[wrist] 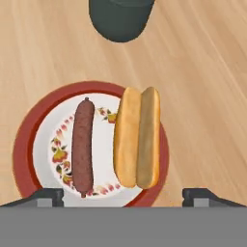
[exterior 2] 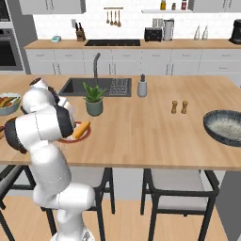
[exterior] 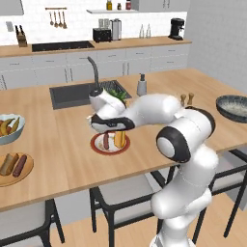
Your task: Place one bun and one sausage from the bowl on each plate.
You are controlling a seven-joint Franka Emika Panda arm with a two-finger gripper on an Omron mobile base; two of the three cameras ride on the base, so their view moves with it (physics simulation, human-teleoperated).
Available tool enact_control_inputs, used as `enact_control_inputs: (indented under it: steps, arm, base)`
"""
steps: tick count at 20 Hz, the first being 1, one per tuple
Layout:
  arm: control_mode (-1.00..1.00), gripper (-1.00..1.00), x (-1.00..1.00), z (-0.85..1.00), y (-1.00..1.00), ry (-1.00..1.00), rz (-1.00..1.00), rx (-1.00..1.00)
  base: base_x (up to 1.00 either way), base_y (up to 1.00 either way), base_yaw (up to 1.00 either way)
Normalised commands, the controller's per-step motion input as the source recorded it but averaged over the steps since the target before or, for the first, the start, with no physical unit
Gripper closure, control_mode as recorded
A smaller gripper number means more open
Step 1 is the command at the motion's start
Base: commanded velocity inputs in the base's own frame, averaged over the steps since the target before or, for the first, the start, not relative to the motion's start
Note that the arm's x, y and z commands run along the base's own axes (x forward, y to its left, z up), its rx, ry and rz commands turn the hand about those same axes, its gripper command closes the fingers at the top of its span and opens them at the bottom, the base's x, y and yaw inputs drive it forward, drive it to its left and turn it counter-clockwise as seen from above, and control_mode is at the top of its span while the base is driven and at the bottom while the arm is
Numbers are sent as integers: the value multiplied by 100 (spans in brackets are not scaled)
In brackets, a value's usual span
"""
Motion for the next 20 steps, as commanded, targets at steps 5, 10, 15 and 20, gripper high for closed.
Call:
enact_control_inputs:
  steps: [5, 10, 15, 20]
  arm:
    - [-100, -100, -100, 100, -59, -52, 0, 12]
    - [-100, -100, -100, 100, -78, -56, 0, 24]
    - [-100, -100, -100, 98, -78, -65, 0, 21]
    - [-100, -100, -74, 32, 10, -57, 0, -6]
  base:
    - [0, 0, 0]
    - [0, 0, 0]
    - [0, 0, 0]
    - [0, 0, 0]
